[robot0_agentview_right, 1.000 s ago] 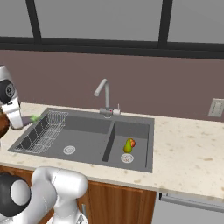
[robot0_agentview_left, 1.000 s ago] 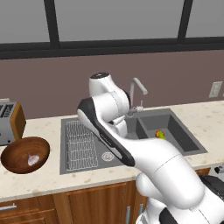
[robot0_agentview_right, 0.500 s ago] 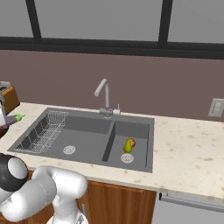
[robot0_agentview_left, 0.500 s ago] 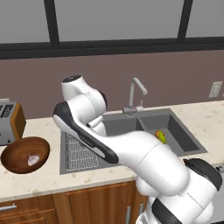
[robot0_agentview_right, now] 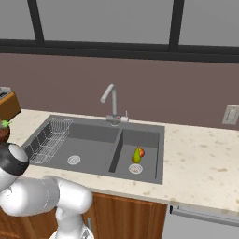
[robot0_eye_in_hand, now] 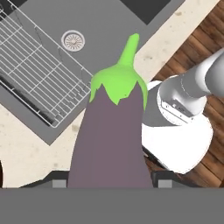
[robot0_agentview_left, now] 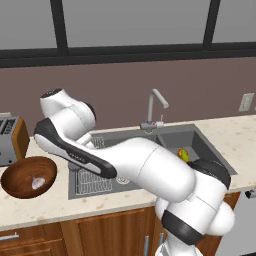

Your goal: There is a mixed pile of frozen fruits and vegetables on the counter. Locate all the frozen vegetables and place the items in a bowl on the counter. Take all the frozen fruits and defrost them in a running sink.

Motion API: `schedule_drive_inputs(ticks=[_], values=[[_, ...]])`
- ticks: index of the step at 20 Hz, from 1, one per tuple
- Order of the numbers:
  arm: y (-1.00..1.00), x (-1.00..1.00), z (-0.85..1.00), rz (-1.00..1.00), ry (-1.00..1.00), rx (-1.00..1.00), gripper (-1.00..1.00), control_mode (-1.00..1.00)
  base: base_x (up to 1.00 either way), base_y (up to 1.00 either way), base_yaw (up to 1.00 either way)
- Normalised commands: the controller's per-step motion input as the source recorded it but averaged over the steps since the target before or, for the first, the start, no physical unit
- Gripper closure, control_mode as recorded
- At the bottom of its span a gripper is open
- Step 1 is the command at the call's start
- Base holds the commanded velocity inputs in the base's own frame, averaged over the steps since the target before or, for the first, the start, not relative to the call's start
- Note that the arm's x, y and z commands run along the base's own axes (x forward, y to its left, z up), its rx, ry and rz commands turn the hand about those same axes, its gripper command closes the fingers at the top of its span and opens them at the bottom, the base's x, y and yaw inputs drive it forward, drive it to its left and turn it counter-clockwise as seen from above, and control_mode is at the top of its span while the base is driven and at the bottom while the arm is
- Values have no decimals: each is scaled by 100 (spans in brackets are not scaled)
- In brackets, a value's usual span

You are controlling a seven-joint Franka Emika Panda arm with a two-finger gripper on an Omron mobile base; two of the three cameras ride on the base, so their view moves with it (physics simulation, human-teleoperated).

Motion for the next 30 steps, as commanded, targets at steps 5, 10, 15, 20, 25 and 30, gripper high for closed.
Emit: schedule_drive_inputs(ticks=[5,10,15,20,25,30], values=[[54,16,-4,1,9,-1,100,-100,0,0,0],[42,22,-10,4,12,0,100,-100,0,0,0],[25,14,-14,12,6,5,100,-100,0,0,0],[1,18,-6,13,-5,8,100,-100,0,0,0],[11,23,-13,14,0,7,100,-100,0,0,0],[19,23,-27,13,0,9,100,-100,0,0,0]])
